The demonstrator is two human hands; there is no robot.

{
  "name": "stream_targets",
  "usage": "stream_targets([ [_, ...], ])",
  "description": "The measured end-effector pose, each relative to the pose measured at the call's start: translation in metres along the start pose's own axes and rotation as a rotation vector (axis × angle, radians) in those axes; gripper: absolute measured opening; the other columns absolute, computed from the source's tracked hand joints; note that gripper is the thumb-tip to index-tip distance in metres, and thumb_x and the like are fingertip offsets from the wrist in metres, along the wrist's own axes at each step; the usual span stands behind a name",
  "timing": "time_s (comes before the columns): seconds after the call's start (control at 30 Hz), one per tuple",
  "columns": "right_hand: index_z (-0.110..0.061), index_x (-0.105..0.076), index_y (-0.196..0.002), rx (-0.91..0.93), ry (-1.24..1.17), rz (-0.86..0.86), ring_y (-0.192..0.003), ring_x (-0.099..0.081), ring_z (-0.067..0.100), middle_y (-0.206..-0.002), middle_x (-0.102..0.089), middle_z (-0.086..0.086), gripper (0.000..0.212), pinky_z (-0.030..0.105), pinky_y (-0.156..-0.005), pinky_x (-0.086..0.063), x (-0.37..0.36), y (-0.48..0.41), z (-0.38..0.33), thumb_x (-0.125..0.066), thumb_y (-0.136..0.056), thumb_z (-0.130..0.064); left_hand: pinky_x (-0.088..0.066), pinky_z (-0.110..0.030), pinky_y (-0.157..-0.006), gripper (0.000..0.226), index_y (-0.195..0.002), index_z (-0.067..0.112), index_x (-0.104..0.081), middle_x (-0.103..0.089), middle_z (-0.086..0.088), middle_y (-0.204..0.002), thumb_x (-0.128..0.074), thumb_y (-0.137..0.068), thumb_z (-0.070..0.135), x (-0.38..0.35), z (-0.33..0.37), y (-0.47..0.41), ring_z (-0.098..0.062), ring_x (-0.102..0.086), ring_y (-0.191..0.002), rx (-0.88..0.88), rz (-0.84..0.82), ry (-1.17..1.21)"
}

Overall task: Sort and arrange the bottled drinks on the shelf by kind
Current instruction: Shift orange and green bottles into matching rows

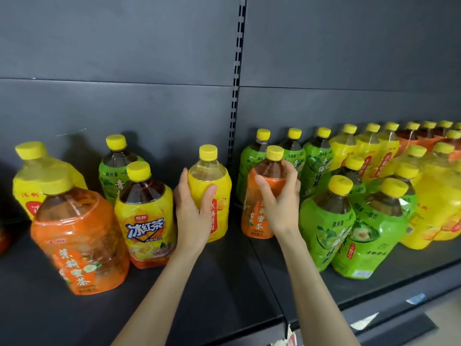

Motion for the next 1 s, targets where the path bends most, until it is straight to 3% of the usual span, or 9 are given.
stream_targets([
  [0.1, -0.038, -0.027, -0.142, 0.016, 0.024, 0.008, -0.122, -0.041, 0.025, -0.139, -0.032, 0.007, 0.067, 0.04, -0.098, -0.042, 0.003, 0.007, 0.005, -0.064, -0.087, -0.047, -0.036, -0.027, -0.098, 0.079, -0.15, 0.028, -0.015, -0.035, -0.002, -0.147, -0.043, -0.083, 0.057, -0.001, 0.002, 0.002, -0.013, -0.038, -0.128, 0.018, 0.004, -0.03],
  [0.23, -0.049, -0.027, -0.139, 0.074, -0.012, -0.012, -0.119, -0.044, 0.02, -0.134, -0.035, 0.0, 0.065, 0.04, -0.102, -0.042, -0.001, 0.026, -0.002, -0.061, -0.084, -0.055, -0.027, -0.031, -0.113, 0.079, -0.152, 0.03, 0.0, -0.021, 0.002, -0.158, -0.045, -0.091, 0.052, -0.002, 0.002, 0.012, -0.017, -0.025, -0.142, 0.079, -0.044, -0.051],
  [0.33, -0.063, -0.025, -0.131, 0.109, -0.029, -0.03, -0.126, -0.041, 0.023, -0.131, -0.033, -0.006, 0.062, 0.047, -0.105, -0.041, -0.005, 0.042, -0.011, -0.06, -0.08, -0.062, -0.034, -0.028, -0.111, 0.073, -0.152, 0.024, -0.012, -0.03, 0.004, -0.154, -0.049, -0.093, 0.044, 0.009, 0.0, 0.041, -0.007, -0.034, -0.137, 0.069, -0.09, -0.085],
  [0.43, -0.073, -0.024, -0.122, 0.118, -0.06, -0.042, -0.124, -0.042, 0.02, -0.127, -0.034, -0.011, 0.061, 0.045, -0.103, -0.043, -0.01, 0.057, -0.017, -0.061, -0.074, -0.066, -0.041, -0.002, -0.084, 0.041, -0.132, 0.016, -0.05, -0.056, 0.003, -0.128, -0.056, -0.093, 0.026, 0.05, -0.004, 0.069, 0.013, -0.051, -0.109, -0.011, 0.09, -0.029],
  [0.57, -0.048, -0.036, -0.133, 0.052, -0.176, -0.042, -0.122, -0.045, 0.012, -0.126, -0.038, -0.013, 0.083, 0.031, -0.1, -0.041, -0.021, 0.076, -0.017, -0.066, -0.06, -0.071, -0.043, -0.007, -0.071, 0.006, -0.097, 0.014, -0.054, -0.06, -0.006, -0.092, -0.058, -0.093, 0.014, 0.119, -0.006, 0.098, 0.002, -0.057, -0.083, -0.062, 0.476, -0.04],
  [0.7, -0.042, -0.035, -0.129, -0.005, -0.285, -0.106, -0.117, -0.049, 0.007, -0.125, -0.041, -0.015, 0.089, 0.026, -0.093, -0.045, -0.043, 0.098, -0.022, -0.072, -0.052, -0.07, -0.04, -0.024, -0.092, 0.055, -0.118, 0.004, -0.043, -0.045, -0.018, -0.117, -0.066, -0.083, 0.039, 0.168, -0.024, 0.112, -0.024, -0.05, -0.11, 0.031, 0.71, -0.056],
  [0.8, -0.037, -0.036, -0.131, -0.042, -0.387, -0.201, -0.113, -0.055, 0.004, -0.128, -0.049, -0.012, 0.094, 0.017, -0.083, -0.05, -0.064, 0.111, -0.03, -0.074, -0.051, -0.068, -0.021, -0.042, -0.112, 0.099, -0.141, 0.004, -0.031, -0.034, -0.016, -0.142, -0.056, -0.07, 0.069, 0.191, -0.04, 0.094, -0.028, -0.033, -0.134, 0.162, 0.667, -0.188],
  [0.9, -0.038, -0.034, -0.134, -0.057, -0.466, -0.288, -0.104, -0.058, -0.008, -0.118, -0.054, -0.023, 0.094, 0.008, -0.07, -0.05, -0.078, 0.118, -0.035, -0.075, -0.053, -0.064, -0.031, -0.047, -0.113, 0.1, -0.148, 0.025, -0.023, -0.038, 0.003, -0.145, -0.063, -0.067, 0.07, 0.19, -0.054, 0.07, -0.016, -0.039, -0.133, 0.196, 0.456, -0.03],
  [1.0, -0.032, -0.038, -0.136, -0.079, -0.5, -0.367, -0.1, -0.062, -0.006, -0.116, -0.06, -0.019, 0.093, 0.012, -0.071, -0.052, -0.085, 0.12, -0.032, -0.076, -0.056, -0.059, -0.041, -0.044, -0.106, 0.097, -0.144, 0.033, -0.029, -0.046, 0.009, -0.136, -0.069, -0.063, 0.066, 0.192, -0.059, 0.062, -0.013, -0.048, -0.123, 0.212, 0.393, -0.009],
])
Point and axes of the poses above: each hand's wrist, its own y-axis away from the middle knuckle, its own x-axis out of the back of the hand, z = x × y, the point moved 8 cm from there along -y, towards the middle knuckle
